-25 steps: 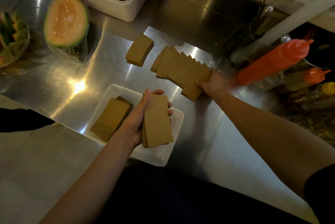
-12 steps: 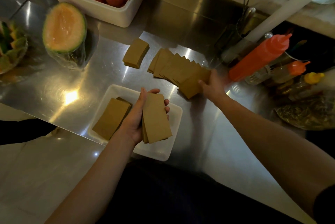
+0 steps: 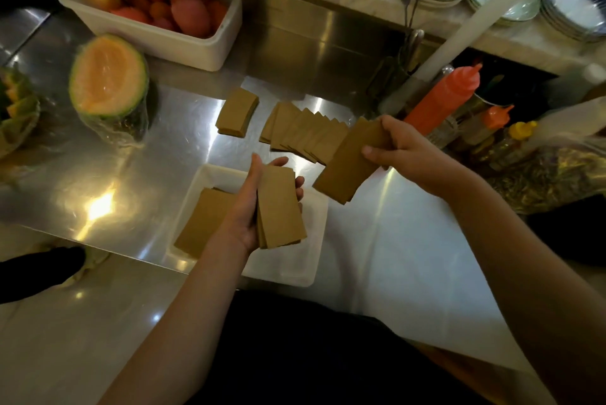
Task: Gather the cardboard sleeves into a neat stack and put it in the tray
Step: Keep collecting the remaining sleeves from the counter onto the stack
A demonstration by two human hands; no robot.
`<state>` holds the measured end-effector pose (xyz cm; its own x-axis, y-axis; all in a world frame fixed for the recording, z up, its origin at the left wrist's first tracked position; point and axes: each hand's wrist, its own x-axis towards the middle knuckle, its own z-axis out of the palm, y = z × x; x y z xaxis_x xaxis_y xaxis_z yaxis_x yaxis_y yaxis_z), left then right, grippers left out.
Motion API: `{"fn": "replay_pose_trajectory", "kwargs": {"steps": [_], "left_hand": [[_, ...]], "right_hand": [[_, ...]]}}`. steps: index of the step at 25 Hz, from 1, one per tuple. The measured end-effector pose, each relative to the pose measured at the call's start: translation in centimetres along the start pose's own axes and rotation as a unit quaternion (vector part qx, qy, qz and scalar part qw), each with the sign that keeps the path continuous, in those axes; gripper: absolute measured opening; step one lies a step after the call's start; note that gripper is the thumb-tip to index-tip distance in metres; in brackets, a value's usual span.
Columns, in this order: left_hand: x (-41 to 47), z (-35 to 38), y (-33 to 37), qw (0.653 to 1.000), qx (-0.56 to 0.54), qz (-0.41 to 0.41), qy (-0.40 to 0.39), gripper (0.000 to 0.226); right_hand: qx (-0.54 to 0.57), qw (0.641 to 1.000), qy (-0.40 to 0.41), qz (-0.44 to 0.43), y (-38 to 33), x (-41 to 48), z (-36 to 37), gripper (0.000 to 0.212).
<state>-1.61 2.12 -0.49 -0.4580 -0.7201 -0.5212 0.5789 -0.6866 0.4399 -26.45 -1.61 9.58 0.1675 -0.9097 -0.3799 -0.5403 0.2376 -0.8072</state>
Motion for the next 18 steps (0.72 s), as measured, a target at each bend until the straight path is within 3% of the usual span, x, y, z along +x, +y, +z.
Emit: {"fn": "replay_pose_trajectory", "kwargs": {"steps": [6,10,18], "left_hand": [[-0.8,1.1,0.6,0.996,0.077,-0.051,-0.006,0.073],[-0.8,1.3,0.7,0.992,0.107,-0.061,-0.010,0.069],[-0.4,0.9,0.5,0.990,0.122,-0.061,-0.045,0.070]], "right_hand": [[-0.069,0.991,-0.105,-0.049,-4.4,-1.8,3.3,0.042],[-0.190,0.975,-0.073,-0.091,-5.4,-1.5,6.5,0.036],[-0.269,0.958,0.007,-0.102,-4.1,-1.0,8.7,0.055]]}}
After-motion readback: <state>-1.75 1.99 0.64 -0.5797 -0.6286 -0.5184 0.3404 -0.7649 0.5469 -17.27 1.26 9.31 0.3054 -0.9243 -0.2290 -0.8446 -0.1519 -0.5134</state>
